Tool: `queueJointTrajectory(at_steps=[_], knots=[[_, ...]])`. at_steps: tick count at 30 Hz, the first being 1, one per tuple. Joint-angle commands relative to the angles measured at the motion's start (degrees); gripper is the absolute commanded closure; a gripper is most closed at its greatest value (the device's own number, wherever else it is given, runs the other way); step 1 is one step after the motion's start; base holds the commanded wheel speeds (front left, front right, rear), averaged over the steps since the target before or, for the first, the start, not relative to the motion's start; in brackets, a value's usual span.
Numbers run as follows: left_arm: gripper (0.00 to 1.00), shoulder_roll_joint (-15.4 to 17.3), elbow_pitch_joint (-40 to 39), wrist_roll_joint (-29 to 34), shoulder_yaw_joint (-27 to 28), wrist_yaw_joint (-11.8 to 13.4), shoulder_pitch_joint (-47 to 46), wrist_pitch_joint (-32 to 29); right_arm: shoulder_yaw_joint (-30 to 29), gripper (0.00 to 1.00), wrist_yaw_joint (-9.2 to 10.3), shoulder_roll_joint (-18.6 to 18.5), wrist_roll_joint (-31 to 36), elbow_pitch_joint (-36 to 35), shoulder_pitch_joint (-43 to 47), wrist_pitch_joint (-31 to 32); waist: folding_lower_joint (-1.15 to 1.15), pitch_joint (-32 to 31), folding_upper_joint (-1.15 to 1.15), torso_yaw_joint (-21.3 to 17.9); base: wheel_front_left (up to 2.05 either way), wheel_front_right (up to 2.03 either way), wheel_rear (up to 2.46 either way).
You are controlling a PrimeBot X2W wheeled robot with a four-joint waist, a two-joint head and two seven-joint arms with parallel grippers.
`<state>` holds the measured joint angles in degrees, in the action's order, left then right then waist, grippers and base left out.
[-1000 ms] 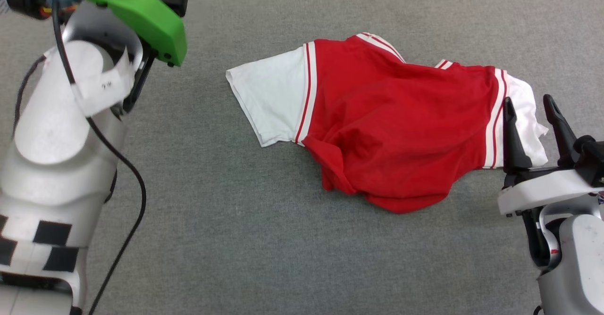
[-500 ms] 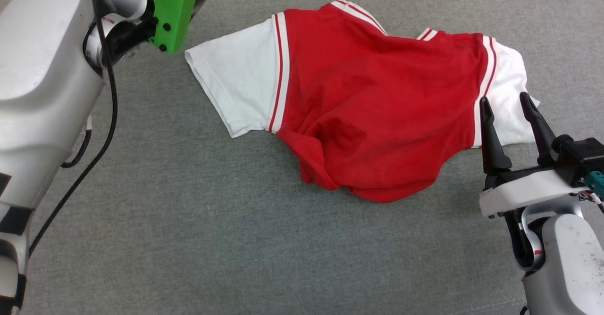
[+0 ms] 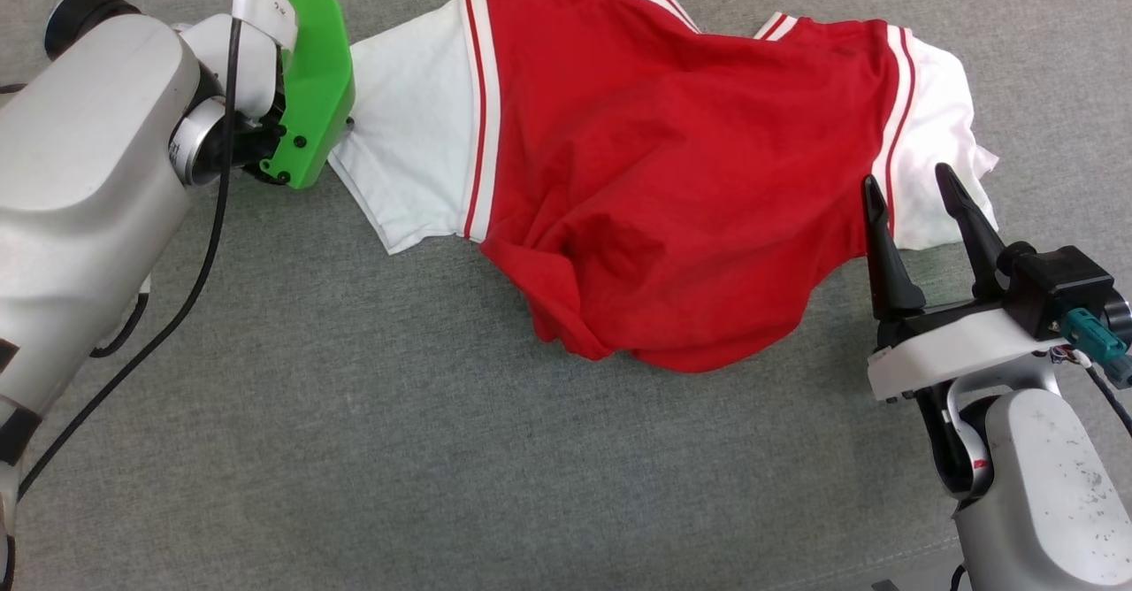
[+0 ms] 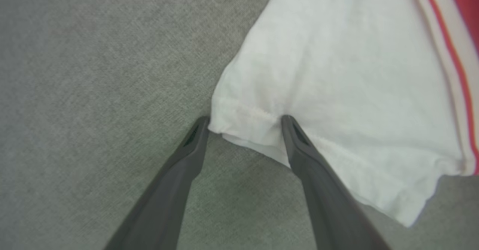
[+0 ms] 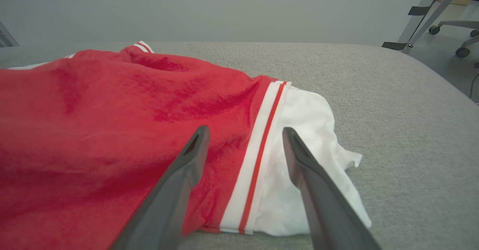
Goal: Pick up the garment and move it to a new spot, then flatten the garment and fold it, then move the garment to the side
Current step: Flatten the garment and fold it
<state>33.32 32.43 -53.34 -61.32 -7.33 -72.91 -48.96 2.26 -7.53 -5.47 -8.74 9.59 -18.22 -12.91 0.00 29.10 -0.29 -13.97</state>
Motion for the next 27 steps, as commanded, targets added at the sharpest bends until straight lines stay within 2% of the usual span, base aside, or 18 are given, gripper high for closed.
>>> queueJointTrajectory(at_steps=[1,3,4,5,14,20,27], knots=[[0.00,0.49,0.77,-0.68,-1.82,-0.15,1.41,-0.37,0.21,0.00,0.04,0.27,-0.11,0.33,-1.01,-0.43,0.00,0.37,0.29,-0.37,0.00,0.00,0.00],[0.00,0.60,0.88,-1.28,-3.42,-0.15,1.81,0.16,0.33,0.00,0.04,0.36,-0.28,0.58,-1.07,-0.59,0.00,0.36,0.29,-0.39,0.00,0.00,0.00],[0.62,0.77,0.78,-1.41,-4.35,-0.15,1.77,0.49,0.31,0.00,0.04,0.37,-0.35,0.73,-1.05,-0.66,0.00,0.30,0.29,-0.32,0.00,0.00,0.00],[1.00,0.93,0.73,-1.56,-4.96,-0.15,1.67,0.94,0.25,0.00,0.04,0.37,-0.38,0.88,-1.03,-0.73,0.00,0.16,0.29,-0.22,0.00,0.00,0.00],[1.00,3.94,-0.30,-4.87,-7.51,-0.15,0.55,8.10,-1.45,0.00,0.04,-0.11,-0.33,1.87,0.38,-1.08,0.00,-4.32,0.29,3.18,0.00,0.00,0.00],[1.00,7.95,1.15,-6.94,-8.27,-0.15,1.67,9.47,-2.18,0.00,0.04,-0.23,-0.20,2.01,1.84,-0.71,0.00,-7.24,0.29,5.67,0.00,0.00,0.00],[1.00,11.07,4.66,-9.01,-8.37,-0.07,5.27,10.97,-1.99,0.00,0.04,-0.54,-0.34,1.43,2.11,-0.15,0.00,-7.69,0.29,6.01,0.00,0.00,0.00]])
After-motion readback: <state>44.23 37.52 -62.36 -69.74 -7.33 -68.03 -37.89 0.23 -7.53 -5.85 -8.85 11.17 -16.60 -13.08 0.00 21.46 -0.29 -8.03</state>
